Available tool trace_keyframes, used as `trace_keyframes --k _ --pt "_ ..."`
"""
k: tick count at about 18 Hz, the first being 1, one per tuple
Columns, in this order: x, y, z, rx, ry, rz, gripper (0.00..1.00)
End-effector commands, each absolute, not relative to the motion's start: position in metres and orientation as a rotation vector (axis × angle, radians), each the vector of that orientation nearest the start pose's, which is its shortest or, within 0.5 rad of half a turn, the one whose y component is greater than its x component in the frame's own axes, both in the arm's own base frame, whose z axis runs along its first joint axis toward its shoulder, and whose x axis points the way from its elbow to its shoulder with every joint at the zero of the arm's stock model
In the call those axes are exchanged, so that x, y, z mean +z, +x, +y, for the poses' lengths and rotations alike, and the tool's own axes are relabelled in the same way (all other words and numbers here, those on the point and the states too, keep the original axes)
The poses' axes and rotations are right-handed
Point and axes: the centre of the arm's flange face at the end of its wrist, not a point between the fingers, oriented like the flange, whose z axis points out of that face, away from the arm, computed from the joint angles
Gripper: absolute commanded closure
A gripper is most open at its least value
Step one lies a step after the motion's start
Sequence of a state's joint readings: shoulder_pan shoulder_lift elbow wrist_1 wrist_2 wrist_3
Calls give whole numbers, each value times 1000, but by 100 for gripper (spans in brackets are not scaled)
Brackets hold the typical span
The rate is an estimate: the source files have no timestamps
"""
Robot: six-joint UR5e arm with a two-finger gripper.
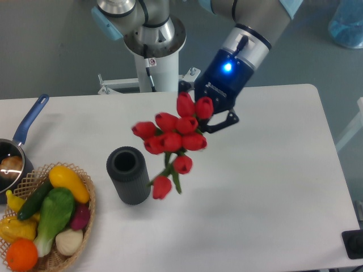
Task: Insert the flowers into the vase
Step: 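Carry the red tulip bunch with the gripper over the black vase, then lower the tulip stems down into the black vase opening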
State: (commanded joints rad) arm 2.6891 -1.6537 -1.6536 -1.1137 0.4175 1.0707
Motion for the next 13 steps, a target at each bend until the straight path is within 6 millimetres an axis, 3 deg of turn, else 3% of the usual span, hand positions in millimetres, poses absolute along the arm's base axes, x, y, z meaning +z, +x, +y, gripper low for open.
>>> trace_keyframes --k 9,13 --pt "500 -358 438 -479 -1657 205 94" --pt "483 -356 451 -486 -1631 252 91"
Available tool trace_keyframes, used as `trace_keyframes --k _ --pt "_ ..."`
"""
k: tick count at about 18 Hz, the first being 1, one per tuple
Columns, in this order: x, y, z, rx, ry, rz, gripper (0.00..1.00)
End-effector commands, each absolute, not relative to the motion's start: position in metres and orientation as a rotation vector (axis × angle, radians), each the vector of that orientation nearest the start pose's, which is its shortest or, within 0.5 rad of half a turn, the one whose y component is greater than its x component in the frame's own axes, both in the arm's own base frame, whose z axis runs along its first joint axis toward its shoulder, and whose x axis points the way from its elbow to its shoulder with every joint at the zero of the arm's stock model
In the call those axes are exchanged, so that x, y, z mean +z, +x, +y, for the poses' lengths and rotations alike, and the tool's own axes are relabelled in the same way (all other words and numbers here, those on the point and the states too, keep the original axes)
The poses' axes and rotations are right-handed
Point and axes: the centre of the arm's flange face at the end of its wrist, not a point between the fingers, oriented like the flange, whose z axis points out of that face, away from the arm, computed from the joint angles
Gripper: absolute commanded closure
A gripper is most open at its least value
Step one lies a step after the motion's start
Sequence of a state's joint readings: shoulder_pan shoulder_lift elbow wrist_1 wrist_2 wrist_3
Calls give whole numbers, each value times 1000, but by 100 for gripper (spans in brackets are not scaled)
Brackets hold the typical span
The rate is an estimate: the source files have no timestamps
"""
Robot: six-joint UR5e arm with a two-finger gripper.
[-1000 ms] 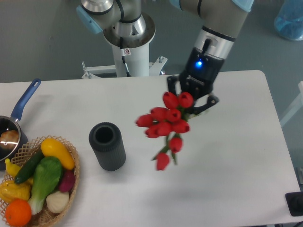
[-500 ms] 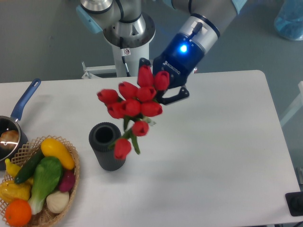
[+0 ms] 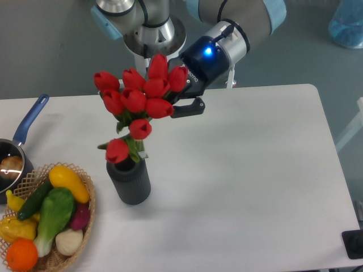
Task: Insert the flowers into the vase
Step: 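Lower the tulip stems down into the black vase opening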
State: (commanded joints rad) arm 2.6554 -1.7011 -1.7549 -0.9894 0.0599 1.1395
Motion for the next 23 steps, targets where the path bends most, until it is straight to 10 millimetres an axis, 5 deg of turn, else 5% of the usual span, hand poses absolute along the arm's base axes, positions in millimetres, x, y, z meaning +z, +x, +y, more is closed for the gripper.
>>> trace_keyframes --k 8,23 --pt "461 -338 450 -533 -1640 229 90" --pt "430 -336 451 -557 -1691 199 84"
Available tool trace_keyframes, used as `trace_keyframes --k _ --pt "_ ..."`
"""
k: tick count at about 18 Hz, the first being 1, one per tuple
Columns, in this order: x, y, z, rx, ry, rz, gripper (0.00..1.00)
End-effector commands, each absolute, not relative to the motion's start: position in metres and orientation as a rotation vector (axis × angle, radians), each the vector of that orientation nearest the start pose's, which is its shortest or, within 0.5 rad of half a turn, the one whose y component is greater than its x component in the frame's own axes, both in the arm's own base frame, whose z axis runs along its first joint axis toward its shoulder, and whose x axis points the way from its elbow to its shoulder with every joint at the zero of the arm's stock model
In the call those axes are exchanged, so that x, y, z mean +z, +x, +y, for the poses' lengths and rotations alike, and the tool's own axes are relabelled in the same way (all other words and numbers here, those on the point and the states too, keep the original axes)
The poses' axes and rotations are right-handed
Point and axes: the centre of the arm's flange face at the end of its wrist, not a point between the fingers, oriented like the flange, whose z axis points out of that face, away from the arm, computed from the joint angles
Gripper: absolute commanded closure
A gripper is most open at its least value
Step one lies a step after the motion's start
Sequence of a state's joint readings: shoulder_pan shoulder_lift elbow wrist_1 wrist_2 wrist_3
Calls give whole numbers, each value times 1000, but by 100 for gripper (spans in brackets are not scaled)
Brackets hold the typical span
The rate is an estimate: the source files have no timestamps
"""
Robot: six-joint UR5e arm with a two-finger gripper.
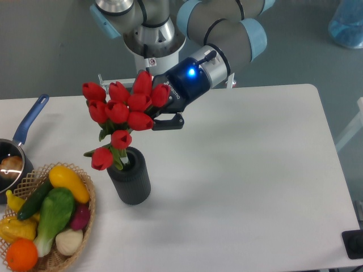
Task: Insert the flowers into the vase
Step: 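Lower the tulip stems down into the black vase opening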
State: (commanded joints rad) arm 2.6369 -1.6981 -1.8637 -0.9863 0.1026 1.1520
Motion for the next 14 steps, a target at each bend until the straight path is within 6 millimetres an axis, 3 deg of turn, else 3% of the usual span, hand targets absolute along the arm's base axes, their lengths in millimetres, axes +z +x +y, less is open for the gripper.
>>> trace_keyframes --k 8,14 --pt "385 -327 462 -553 -1786 238 77" --pt "334 -316 469 -561 -1780 306 73"
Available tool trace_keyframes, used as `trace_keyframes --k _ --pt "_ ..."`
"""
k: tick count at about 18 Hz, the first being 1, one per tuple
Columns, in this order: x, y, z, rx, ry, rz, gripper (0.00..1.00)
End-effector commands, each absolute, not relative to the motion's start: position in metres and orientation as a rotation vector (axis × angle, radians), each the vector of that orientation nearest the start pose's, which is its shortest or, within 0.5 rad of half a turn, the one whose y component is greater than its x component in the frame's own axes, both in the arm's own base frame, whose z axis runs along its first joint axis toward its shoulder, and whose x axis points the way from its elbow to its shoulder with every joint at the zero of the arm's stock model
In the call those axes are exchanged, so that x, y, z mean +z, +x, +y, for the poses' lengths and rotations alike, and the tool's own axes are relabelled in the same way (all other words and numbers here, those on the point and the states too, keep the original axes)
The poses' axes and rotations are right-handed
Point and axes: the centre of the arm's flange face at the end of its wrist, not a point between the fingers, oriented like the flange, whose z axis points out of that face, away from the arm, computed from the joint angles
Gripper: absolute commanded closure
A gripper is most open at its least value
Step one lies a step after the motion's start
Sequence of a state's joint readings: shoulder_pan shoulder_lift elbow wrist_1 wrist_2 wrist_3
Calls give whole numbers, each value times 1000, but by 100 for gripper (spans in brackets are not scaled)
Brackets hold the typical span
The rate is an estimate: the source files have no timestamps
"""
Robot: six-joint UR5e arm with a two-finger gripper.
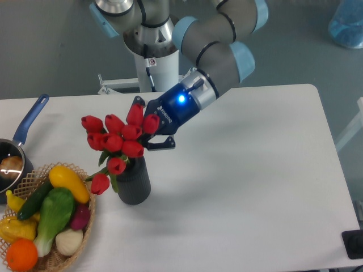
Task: Insert the flowers into the vase
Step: 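Lower the tulip stems down into the black vase opening, then open the gripper to release the tulips in the vase, then raise the open gripper up and away from the tulips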
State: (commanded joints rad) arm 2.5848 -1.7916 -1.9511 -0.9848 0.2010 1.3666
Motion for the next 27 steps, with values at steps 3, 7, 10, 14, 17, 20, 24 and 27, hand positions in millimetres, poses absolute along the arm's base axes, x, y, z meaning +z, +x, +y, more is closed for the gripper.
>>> trace_keyframes --k 3,7,10,14,17,20,24,27 --pt "324 -315 468 -558 -1776 317 63" --pt "315 -310 465 -573 -1794 306 33" --pt "311 -311 463 -564 -1843 310 0" --pt "309 -314 461 -550 -1876 315 0" --pt "310 -322 454 -508 -1942 326 0" --pt "328 -335 438 -412 -2013 342 0" --pt "374 -372 416 -231 -2079 356 0" --pt "396 -394 403 -123 -2144 360 0"
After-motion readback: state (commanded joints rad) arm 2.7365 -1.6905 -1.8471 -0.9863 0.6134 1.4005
